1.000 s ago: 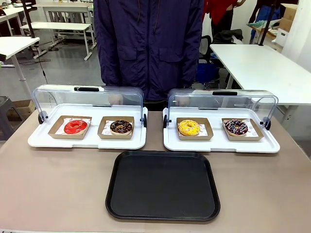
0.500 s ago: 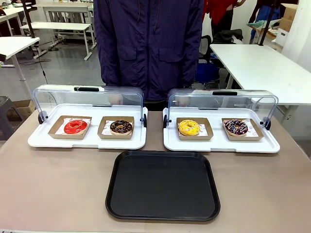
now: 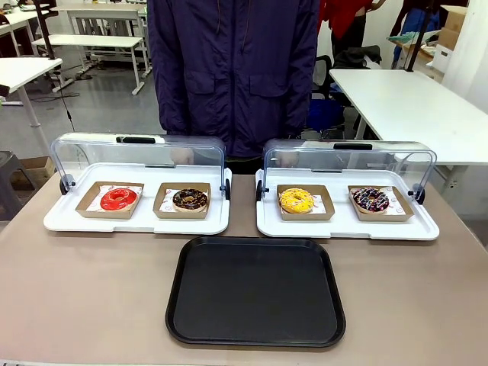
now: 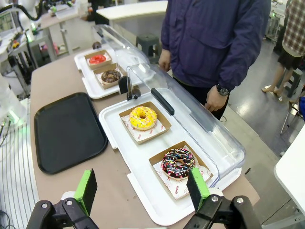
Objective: Move the first donut from the left to the tray.
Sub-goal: Pick up the Paper togo box containing the Donut indicated by the person and place it on the Handle tray.
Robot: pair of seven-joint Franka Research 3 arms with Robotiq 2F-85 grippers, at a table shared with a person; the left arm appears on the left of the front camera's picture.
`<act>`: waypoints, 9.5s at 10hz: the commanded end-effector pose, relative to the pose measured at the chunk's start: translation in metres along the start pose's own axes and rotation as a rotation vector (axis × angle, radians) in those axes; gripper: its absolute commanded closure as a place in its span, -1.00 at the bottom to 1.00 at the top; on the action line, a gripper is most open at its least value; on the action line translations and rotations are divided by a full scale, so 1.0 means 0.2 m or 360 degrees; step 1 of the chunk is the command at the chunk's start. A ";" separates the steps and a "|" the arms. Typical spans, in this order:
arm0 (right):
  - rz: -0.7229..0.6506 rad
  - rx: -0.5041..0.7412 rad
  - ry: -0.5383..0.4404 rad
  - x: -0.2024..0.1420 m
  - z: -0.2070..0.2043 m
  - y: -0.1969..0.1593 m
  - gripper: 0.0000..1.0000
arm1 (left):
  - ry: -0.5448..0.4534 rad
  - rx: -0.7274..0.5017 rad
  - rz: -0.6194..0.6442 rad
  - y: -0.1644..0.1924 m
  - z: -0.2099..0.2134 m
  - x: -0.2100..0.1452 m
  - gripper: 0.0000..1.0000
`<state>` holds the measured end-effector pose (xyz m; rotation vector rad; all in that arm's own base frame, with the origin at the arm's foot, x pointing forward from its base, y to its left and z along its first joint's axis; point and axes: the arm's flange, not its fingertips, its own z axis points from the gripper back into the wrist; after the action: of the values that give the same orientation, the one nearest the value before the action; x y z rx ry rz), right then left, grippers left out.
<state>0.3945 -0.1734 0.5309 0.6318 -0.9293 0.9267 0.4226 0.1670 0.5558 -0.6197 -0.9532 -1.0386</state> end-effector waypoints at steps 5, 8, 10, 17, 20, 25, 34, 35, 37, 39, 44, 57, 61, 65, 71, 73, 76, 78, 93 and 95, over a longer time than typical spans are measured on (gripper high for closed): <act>0.0040 0.0002 -0.0045 0.00 0.00 -0.01 -1.00 | -0.0036 -0.0010 -0.0010 0.00 0.00 0.00 -1.00; 0.0040 0.0002 -0.0045 0.00 0.00 -0.01 -1.00 | -0.0036 -0.0010 -0.0010 0.00 0.00 0.00 -1.00; 0.0040 0.0002 -0.0045 0.00 0.00 -0.01 -1.00 | -0.0036 -0.0010 -0.0010 0.00 0.00 0.00 -1.00; 0.0040 0.0002 -0.0045 0.00 0.00 -0.01 -1.00 | -0.0036 -0.0010 -0.0010 0.00 0.00 0.00 -1.00; 0.0040 0.0002 -0.0045 0.00 0.00 -0.01 -1.00 | -0.0036 -0.0010 -0.0010 0.00 0.00 0.00 -1.00; 0.0040 0.0002 -0.0045 0.00 0.00 -0.01 -1.00 | -0.0036 -0.0010 -0.0010 0.00 0.00 0.00 -1.00; 0.0040 0.0002 -0.0045 0.00 0.00 -0.01 -1.00 | -0.0036 -0.0010 -0.0010 0.00 0.00 0.00 -1.00; 0.0040 0.0002 -0.0045 0.00 0.00 -0.01 -1.00 | -0.0036 -0.0010 -0.0010 0.00 0.00 0.00 -1.00; 0.0040 0.0002 -0.0045 0.00 0.00 -0.01 -1.00 | -0.0036 -0.0010 -0.0010 0.00 0.00 0.00 -1.00; 0.0040 0.0002 -0.0045 0.00 0.00 -0.01 -1.00 | -0.0036 -0.0010 -0.0010 0.00 0.00 0.00 -1.00; 0.0040 0.0002 -0.0045 0.00 0.00 -0.01 -1.00 | -0.0036 -0.0010 -0.0010 0.00 0.00 0.00 -1.00; 0.0040 0.0002 -0.0045 0.00 0.00 -0.01 -1.00 | -0.0036 -0.0010 -0.0010 0.00 0.00 0.00 -1.00; 0.0040 0.0002 -0.0045 0.00 0.00 -0.01 -1.00 | -0.0036 -0.0010 -0.0010 0.00 0.00 0.00 -1.00; 0.0040 0.0002 -0.0045 0.00 0.00 -0.01 -1.00 | -0.0036 -0.0010 -0.0010 0.00 0.00 0.00 -1.00; 0.0040 0.0002 -0.0045 0.00 0.00 -0.01 -1.00 | -0.0036 -0.0010 -0.0010 0.00 0.00 0.00 -1.00; 0.0040 0.0002 -0.0045 0.00 0.00 -0.01 -1.00 | -0.0036 -0.0010 -0.0010 0.00 0.00 0.00 -1.00; 0.0040 0.0002 -0.0045 0.00 0.00 -0.01 -1.00 | -0.0036 -0.0010 -0.0010 0.00 0.00 0.00 -1.00; 0.0040 0.0002 -0.0045 0.00 0.00 -0.01 -1.00 | -0.0036 -0.0010 -0.0010 0.00 0.00 0.00 -1.00; 0.0040 0.0002 -0.0045 0.00 0.00 -0.01 -1.00 | -0.0036 -0.0010 -0.0010 0.00 0.00 0.00 -1.00; 0.0040 0.0002 -0.0045 0.00 0.00 -0.01 -1.00 | -0.0036 -0.0010 -0.0010 0.00 0.00 0.00 -1.00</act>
<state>0.3945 -0.1734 0.5309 0.6316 -0.9296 0.9275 0.4226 0.1670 0.5558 -0.6197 -0.9532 -1.0386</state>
